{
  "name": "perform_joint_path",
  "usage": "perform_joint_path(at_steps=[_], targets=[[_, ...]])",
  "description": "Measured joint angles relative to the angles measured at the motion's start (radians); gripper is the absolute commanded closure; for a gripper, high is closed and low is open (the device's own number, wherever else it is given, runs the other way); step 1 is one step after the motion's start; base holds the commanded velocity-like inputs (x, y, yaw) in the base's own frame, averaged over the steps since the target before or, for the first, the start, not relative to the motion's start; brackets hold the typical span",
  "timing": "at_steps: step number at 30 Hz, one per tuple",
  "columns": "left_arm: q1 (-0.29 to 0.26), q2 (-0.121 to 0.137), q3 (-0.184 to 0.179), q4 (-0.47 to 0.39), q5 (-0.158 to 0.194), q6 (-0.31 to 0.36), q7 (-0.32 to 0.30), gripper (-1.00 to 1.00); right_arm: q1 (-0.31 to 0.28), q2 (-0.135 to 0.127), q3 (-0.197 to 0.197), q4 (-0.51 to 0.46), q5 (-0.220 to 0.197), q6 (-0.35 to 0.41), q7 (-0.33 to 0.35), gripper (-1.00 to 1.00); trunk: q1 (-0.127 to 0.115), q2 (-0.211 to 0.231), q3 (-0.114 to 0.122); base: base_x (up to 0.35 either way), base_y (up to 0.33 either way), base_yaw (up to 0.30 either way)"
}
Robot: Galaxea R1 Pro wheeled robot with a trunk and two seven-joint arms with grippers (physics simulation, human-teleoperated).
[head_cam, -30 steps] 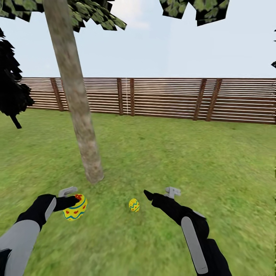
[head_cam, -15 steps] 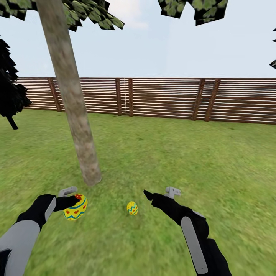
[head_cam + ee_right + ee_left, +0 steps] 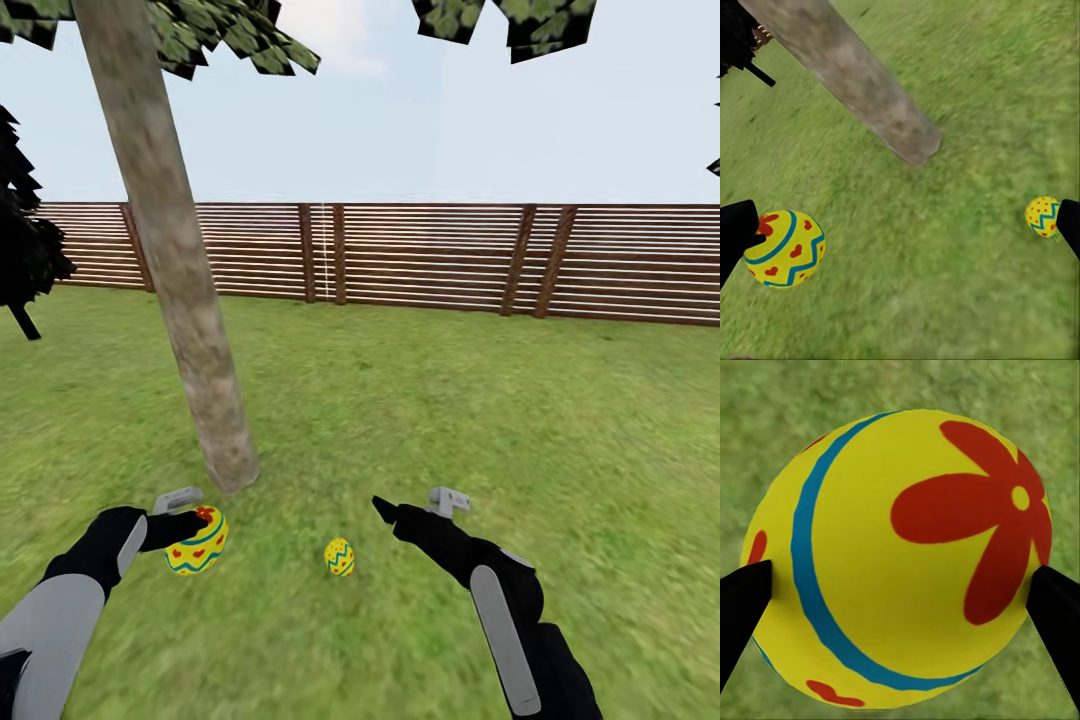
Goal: Take the three Easter eggs out of the wicker basket on the lawn in the garden, then place them on the lawn next to a single tree (choose any tree) so that all three eggs are next to the same tree and none are left in the basket.
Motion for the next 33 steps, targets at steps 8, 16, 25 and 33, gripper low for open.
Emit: perform_joint_path(at_steps=[8, 16, 25, 33], targets=[[0.0, -0.006, 0.0, 0.0, -0.003, 0.0, 0.0, 1.0, 0.0, 0.0, 0.003, -0.001, 0.005, 0.0, -0.003, -1.0, 0.0, 0.0, 0.0, 0.313, -0.096, 0.0], [0.0, -0.006, 0.0, 0.0, -0.003, 0.0, 0.0, 1.0, 0.0, 0.0, 0.004, -0.001, 0.009, 0.0, -0.004, -1.0, 0.0, 0.0, 0.0, 0.264, -0.238, 0.0], [-0.001, -0.007, 0.001, 0.0, 0.003, 0.0, 0.0, 1.0, 0.0, 0.001, 0.004, 0.0, 0.01, 0.001, -0.004, -1.0, 0.0, 0.0, 0.0, 0.216, -0.086, 0.0], [0.0, -0.007, 0.002, 0.0, 0.009, 0.003, -0.002, 1.0, 0.0, 0.001, 0.007, 0.0, 0.012, 0.001, -0.005, -1.0, 0.008, -0.014, -0.006, 0.006, 0.0, 0.0]])
